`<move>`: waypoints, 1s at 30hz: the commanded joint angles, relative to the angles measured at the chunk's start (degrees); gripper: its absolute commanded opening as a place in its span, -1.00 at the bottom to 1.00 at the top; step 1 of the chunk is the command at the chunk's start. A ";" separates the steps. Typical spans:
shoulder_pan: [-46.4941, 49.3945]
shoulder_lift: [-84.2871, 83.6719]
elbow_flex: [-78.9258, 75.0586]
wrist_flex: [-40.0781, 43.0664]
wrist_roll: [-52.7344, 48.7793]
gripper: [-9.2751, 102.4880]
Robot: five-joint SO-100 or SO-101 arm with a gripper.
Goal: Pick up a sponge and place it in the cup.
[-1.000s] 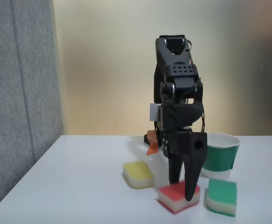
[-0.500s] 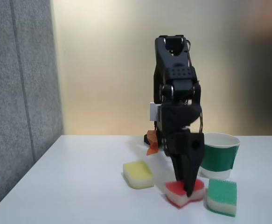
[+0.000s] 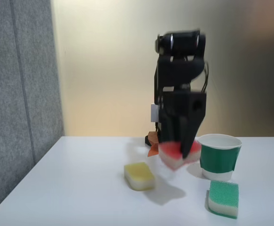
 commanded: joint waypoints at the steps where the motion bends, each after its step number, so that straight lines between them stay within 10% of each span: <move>1: -0.79 2.81 -4.75 5.27 2.20 -0.83; 30: -26.46 23.03 18.02 5.89 44.82 -0.83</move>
